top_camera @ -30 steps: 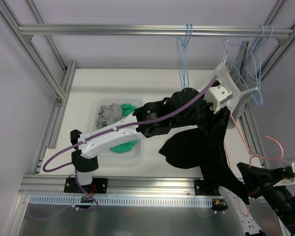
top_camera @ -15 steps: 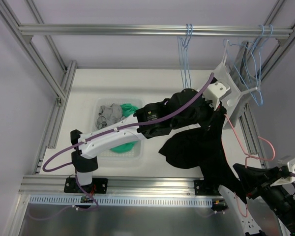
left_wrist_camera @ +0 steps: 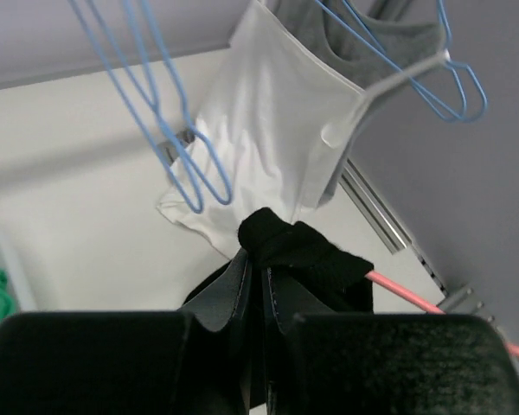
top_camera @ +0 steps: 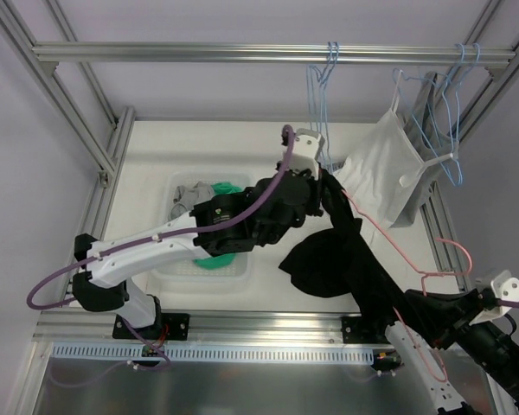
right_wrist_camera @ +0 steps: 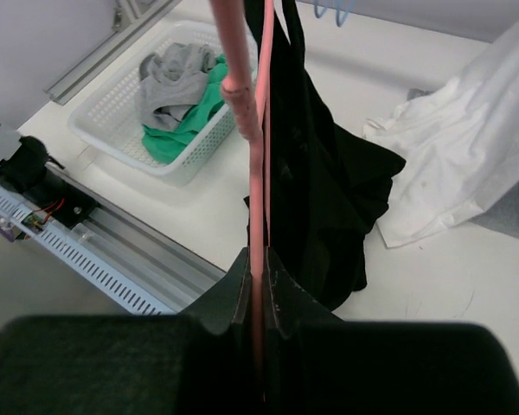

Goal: Remove the tank top from the hanger

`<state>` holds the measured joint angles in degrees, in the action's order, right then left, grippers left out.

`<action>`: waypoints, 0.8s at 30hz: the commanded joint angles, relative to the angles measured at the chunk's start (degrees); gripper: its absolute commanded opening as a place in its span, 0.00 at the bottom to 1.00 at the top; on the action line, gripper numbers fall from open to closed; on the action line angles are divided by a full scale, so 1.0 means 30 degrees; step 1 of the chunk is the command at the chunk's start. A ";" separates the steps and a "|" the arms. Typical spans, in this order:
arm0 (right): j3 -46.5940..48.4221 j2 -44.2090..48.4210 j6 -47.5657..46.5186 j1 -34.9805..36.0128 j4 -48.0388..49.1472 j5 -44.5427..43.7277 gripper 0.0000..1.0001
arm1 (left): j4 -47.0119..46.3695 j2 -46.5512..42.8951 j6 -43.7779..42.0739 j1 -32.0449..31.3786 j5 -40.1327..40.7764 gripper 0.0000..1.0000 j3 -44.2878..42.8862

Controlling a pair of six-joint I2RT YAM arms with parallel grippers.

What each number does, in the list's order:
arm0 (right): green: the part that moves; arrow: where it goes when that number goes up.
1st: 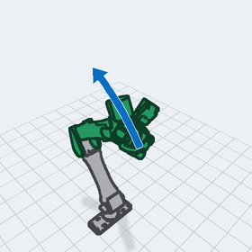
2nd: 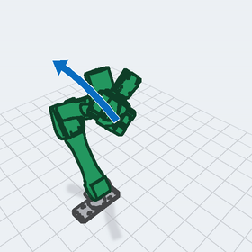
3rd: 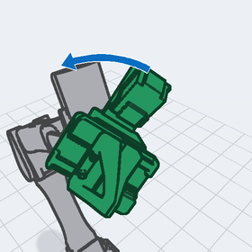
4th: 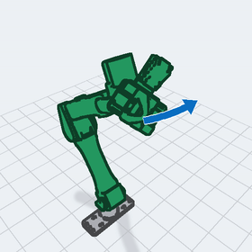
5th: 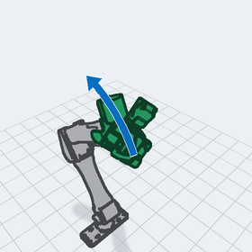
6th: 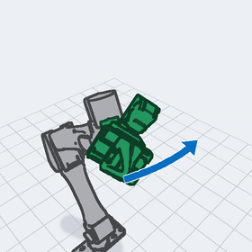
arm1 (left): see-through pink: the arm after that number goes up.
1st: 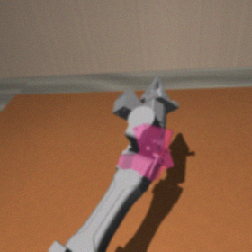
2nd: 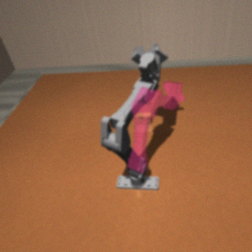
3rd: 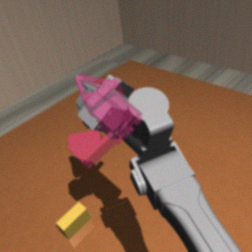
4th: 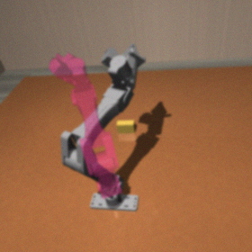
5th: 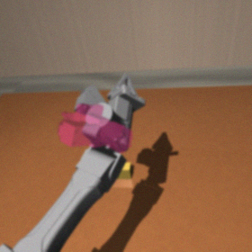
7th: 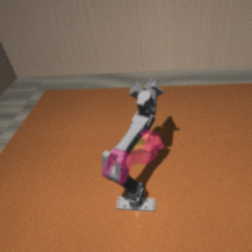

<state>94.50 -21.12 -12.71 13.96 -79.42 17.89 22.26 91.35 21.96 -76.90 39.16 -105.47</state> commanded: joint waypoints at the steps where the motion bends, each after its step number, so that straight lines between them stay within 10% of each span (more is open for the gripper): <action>1: 0.0697 -0.0020 -0.0947 0.0738 -0.0042 0.1998 0.00 | -0.0741 -0.1679 0.1383 0.0381 0.3822 0.00 0.0848; 13: 0.0088 0.1268 -0.0746 0.1208 0.3146 0.2445 0.00 | -0.0770 -0.3086 0.1208 0.0381 0.0255 0.00 0.2314; 24: -0.9227 0.4581 0.5226 0.1207 1.8053 0.0335 0.00 | -0.6819 -0.5460 0.0333 -0.1958 -0.9203 0.00 0.8956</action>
<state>72.71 -6.55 -5.21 17.19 -44.80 21.47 14.09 76.60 25.96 -78.72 23.40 -83.18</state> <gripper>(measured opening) 0.042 0.020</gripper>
